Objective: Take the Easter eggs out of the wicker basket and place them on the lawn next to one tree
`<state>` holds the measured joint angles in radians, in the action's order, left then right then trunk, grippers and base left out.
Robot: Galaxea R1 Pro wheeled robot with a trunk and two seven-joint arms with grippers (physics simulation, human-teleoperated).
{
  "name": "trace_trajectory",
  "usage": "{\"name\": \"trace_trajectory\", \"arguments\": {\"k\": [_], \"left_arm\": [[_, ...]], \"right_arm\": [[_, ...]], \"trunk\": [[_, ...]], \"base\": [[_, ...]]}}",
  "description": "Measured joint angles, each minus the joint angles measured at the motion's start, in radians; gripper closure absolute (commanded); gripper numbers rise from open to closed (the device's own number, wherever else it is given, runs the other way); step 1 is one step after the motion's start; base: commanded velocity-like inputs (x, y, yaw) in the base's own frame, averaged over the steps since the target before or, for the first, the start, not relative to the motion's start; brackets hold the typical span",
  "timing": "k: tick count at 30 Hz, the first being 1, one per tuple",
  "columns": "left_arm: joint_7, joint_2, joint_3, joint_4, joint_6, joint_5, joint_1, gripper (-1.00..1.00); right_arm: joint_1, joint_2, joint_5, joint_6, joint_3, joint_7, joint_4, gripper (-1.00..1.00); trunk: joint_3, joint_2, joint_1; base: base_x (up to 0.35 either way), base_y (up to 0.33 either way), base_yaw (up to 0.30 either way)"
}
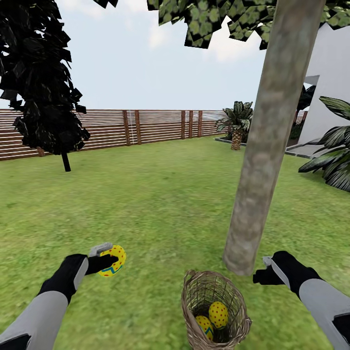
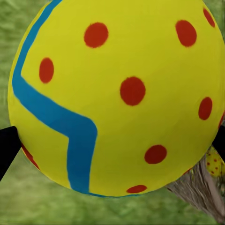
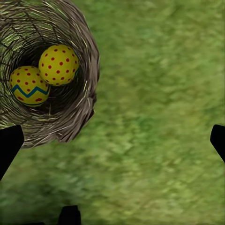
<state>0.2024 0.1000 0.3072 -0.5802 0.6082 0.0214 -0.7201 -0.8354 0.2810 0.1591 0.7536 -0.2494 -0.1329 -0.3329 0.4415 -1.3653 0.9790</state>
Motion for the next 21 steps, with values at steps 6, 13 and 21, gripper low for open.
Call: {"name": "trace_trajectory", "arguments": {"k": [6,13,21], "left_arm": [[-0.003,-0.012,-0.004,0.002,0.005,-0.001,0.0,1.0],[-0.005,-0.01,-0.006,0.003,0.002,0.006,0.0,1.0],[-0.005,-0.012,-0.007,0.004,0.001,0.003,0.0,1.0]], "right_arm": [[0.0,-0.004,0.0,0.0,0.0,0.001,0.0,-1.0],[0.0,-0.008,-0.001,0.0,0.001,0.0,0.0,-1.0],[0.0,-0.01,-0.001,0.0,0.0,0.003,0.0,-1.0]], "trunk": [[0.0,0.0,0.0],[0.0,0.0,0.0],[0.0,0.0,0.0]], "base": [[0.0,0.0,0.0],[0.0,0.0,0.0],[0.0,0.0,0.0]]}}
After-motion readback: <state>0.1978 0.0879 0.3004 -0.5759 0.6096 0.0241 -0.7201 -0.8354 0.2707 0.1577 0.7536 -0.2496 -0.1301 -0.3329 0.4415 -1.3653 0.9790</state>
